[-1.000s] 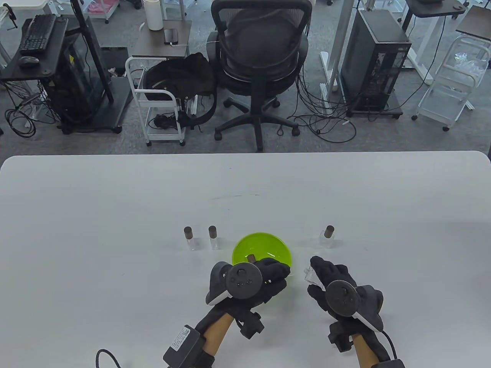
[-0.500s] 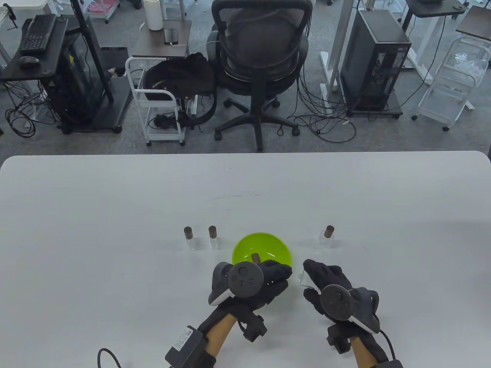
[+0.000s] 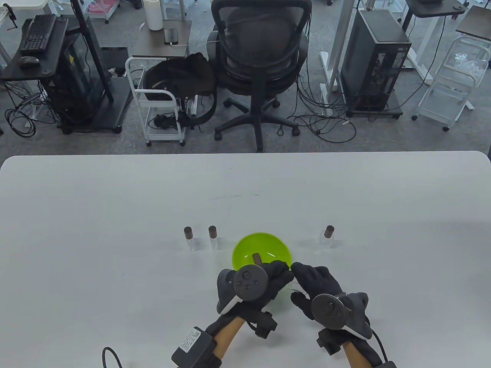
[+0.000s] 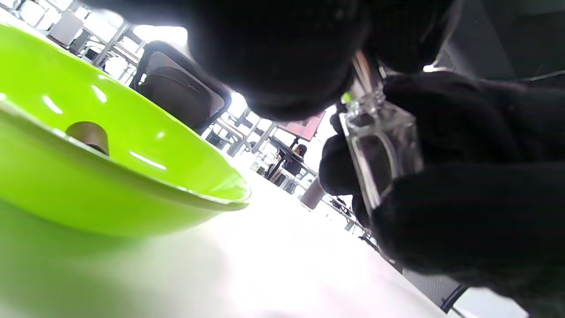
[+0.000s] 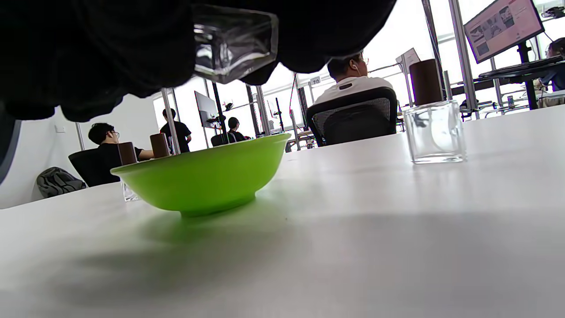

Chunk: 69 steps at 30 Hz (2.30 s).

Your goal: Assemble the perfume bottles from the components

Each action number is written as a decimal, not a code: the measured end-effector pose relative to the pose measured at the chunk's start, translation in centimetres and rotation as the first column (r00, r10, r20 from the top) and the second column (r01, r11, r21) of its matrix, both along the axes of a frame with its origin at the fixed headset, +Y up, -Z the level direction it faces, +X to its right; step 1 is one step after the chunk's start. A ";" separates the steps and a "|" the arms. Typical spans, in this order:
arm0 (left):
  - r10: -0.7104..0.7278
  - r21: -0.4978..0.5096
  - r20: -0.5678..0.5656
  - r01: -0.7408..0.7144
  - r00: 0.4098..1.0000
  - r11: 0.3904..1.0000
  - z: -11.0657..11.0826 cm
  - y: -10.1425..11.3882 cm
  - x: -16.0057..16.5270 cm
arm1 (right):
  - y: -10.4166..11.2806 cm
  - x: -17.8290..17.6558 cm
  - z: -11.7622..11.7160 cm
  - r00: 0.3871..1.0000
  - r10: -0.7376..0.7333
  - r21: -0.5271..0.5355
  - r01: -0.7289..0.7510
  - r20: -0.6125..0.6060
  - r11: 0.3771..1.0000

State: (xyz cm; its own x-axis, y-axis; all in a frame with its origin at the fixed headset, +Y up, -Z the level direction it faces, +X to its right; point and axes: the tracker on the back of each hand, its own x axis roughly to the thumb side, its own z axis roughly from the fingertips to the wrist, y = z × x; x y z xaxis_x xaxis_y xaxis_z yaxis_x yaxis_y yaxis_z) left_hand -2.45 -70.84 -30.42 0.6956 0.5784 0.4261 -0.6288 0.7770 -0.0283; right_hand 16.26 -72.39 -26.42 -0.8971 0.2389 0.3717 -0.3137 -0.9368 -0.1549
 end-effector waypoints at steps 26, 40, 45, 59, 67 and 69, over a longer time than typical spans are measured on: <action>0.013 -0.052 0.138 -0.006 0.990 0.999 -0.5 -0.4 -0.3 | -0.3 -0.1 -0.3 0.999 -0.015 0.014 0.015 0.031 1.000; -0.038 -0.048 0.111 0.043 0.993 0.998 -0.4 -0.2 -0.3 | -0.3 -0.3 -0.2 0.999 0.008 0.037 -0.009 0.040 0.999; 0.028 -0.054 0.105 -0.022 0.994 0.998 -0.5 -0.6 -0.4 | -0.4 -0.5 -0.1 0.999 0.029 0.050 -0.030 0.035 0.998; -0.133 -0.001 0.147 0.134 0.980 0.991 -0.1 -0.2 0.3 | -0.6 -0.7 -0.1 0.999 0.020 0.045 -0.021 0.037 0.999; -0.063 -0.040 0.005 0.063 0.998 0.997 -0.6 -0.7 -0.3 | -0.5 -0.9 0.0 0.999 0.043 0.067 -0.045 0.029 0.997; -0.114 -0.081 0.003 0.114 0.993 0.990 -0.7 -0.5 -0.2 | -0.4 -1.0 0.1 0.998 0.046 0.071 -0.048 0.033 0.996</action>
